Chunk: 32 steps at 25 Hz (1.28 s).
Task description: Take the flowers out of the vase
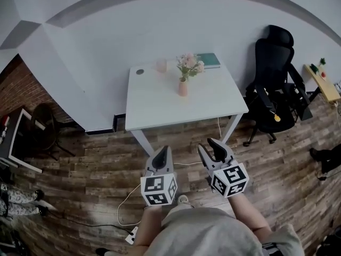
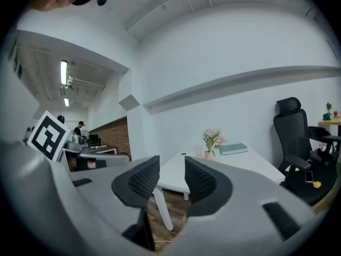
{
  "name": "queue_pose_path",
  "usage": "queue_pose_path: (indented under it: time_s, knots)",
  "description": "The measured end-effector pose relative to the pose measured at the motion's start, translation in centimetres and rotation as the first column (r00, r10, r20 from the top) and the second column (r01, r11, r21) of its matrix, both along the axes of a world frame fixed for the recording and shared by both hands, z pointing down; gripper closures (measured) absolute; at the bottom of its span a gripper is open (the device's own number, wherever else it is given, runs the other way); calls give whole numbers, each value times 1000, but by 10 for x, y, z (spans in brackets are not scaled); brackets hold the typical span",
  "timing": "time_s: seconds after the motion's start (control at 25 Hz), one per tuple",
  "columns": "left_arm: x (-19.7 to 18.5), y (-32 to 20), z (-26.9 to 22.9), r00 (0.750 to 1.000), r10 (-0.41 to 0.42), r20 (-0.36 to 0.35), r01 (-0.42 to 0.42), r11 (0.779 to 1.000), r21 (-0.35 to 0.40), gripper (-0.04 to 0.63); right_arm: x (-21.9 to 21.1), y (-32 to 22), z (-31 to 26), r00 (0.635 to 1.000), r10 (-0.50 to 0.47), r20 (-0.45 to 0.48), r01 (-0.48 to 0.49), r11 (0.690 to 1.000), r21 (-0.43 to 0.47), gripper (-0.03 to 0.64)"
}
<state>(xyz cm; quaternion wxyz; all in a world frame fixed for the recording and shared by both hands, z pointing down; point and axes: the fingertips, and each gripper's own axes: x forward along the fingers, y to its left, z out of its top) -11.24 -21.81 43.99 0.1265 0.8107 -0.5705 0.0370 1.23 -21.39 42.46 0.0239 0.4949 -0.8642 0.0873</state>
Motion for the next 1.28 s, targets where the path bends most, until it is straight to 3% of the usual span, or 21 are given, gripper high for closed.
queue_pose_path:
  time_s: [0.64, 1.28]
  knots:
    - [-28, -88, 15, 998, 56, 9, -56, 998, -20, 588, -29, -87, 11, 998, 55, -8, -55, 998, -10, 472]
    - [-39, -151, 21, 1000, 22, 2, -22, 1000, -7, 588, -33, -152, 20, 999, 47, -8, -47, 999, -10, 471]
